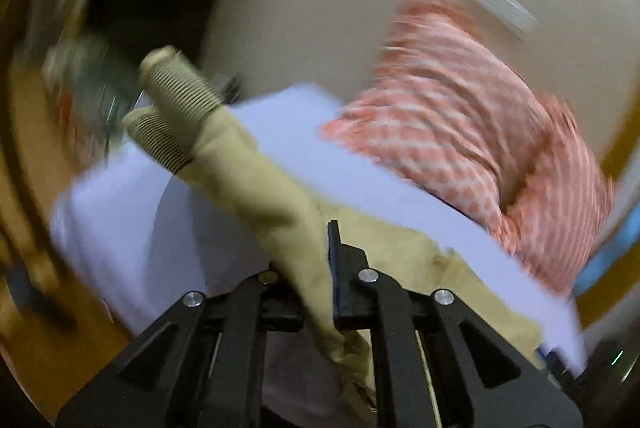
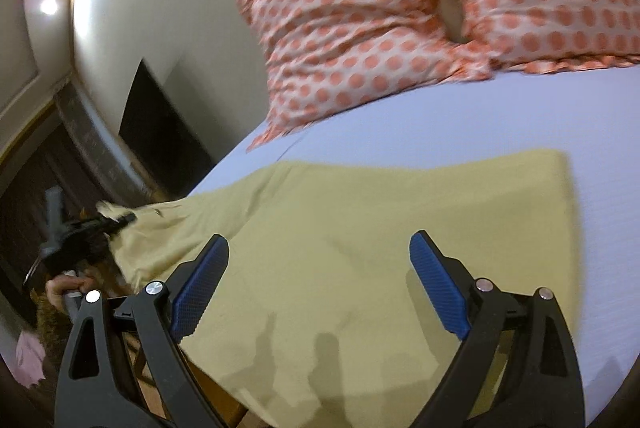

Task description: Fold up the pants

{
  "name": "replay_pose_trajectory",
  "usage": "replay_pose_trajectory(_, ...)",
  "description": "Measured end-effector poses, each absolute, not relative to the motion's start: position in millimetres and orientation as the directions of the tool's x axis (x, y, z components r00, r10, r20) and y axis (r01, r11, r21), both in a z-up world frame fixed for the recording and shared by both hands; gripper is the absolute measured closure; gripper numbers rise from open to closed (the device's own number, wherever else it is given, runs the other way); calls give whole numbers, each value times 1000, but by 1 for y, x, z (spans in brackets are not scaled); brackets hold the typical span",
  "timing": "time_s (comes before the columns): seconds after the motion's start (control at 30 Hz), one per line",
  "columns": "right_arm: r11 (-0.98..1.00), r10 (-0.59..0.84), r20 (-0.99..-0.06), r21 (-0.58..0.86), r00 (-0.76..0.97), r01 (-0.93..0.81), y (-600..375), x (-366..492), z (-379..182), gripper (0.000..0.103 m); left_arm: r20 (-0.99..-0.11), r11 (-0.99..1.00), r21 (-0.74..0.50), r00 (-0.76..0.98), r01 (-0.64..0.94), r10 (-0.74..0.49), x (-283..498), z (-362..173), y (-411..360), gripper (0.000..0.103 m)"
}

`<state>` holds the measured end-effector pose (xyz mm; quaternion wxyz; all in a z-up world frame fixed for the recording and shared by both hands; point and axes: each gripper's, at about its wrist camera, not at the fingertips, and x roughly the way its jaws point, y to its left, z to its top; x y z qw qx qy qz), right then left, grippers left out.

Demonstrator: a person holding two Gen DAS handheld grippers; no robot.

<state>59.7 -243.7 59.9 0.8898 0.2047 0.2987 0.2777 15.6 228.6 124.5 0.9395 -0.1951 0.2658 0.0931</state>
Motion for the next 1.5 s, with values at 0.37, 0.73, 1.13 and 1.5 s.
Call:
replay_pose_trajectory(0.37,775,360,-348,628,866,-69,-390,40,73,9,-647,761,288,704,582,-294,25,73,-101,92)
replay_pose_trajectory(0.73,845,482,-650,521,588,-118,-337,102,30,39,-630,666,235,632,708,-450,-31,75,-89,48)
replay_pose_trajectory(1.13,718,657,-590,680,469,-151,-337,112,14,60,-729,911,-383,556,152,-400,83,55,98,29)
replay_pose_trajectory(1.5,573,805,-489,789,337,-224,-320,113,12,86,-706,822,-539,433,185,-560,123,35,77,82)
